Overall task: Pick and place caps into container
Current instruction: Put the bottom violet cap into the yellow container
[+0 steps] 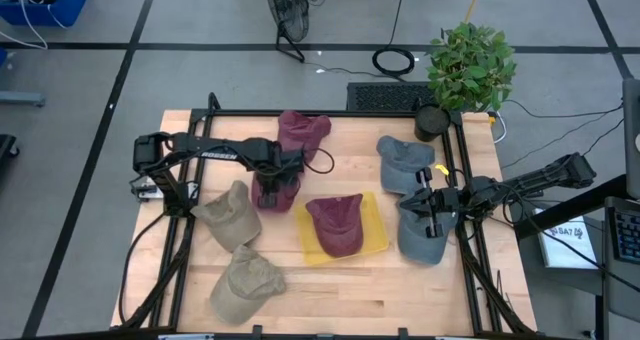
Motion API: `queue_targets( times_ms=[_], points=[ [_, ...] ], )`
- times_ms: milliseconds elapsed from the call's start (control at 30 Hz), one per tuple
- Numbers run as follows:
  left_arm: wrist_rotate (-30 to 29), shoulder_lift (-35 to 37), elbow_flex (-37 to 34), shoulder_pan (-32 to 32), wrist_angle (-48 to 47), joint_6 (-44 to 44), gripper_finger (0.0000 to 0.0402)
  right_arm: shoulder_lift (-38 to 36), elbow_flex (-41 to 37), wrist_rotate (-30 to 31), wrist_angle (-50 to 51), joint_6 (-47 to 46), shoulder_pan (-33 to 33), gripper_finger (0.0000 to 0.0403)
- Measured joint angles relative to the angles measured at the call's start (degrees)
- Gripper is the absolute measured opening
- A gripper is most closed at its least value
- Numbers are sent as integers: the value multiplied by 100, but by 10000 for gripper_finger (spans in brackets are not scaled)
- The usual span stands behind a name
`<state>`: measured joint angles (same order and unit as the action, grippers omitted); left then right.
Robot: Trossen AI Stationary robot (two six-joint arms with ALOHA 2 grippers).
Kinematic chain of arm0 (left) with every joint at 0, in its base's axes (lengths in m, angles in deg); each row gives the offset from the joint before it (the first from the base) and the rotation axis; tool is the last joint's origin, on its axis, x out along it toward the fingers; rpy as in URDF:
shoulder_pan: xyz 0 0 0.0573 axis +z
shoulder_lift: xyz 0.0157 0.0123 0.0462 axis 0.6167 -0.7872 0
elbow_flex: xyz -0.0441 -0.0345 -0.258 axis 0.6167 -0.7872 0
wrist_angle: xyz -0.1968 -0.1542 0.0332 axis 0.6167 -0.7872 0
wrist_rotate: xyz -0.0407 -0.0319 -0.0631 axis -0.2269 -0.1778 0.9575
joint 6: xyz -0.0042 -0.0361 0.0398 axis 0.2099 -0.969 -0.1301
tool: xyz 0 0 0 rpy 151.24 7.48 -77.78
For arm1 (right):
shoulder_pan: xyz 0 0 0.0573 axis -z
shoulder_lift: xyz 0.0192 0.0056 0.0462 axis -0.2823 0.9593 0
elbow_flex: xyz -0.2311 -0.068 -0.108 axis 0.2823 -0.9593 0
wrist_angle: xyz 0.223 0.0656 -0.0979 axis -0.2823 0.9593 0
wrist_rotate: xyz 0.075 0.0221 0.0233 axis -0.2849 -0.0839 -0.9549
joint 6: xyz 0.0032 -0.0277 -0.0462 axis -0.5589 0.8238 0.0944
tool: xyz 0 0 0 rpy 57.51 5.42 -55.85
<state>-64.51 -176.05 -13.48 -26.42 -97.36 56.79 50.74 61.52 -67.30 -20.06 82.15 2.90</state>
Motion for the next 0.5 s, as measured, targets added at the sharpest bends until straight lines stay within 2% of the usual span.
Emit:
queue_targets(
  times_ms=[167, 500],
  points=[
    [-232, -2, 430, -131, -535, -104, 8, 0, -1, 0, 0, 3, 0, 0],
    [-380, 136, 1765, -399, -1774, -630, 7, -2, -1, 0, 3, 42, 0, 0]
  ],
)
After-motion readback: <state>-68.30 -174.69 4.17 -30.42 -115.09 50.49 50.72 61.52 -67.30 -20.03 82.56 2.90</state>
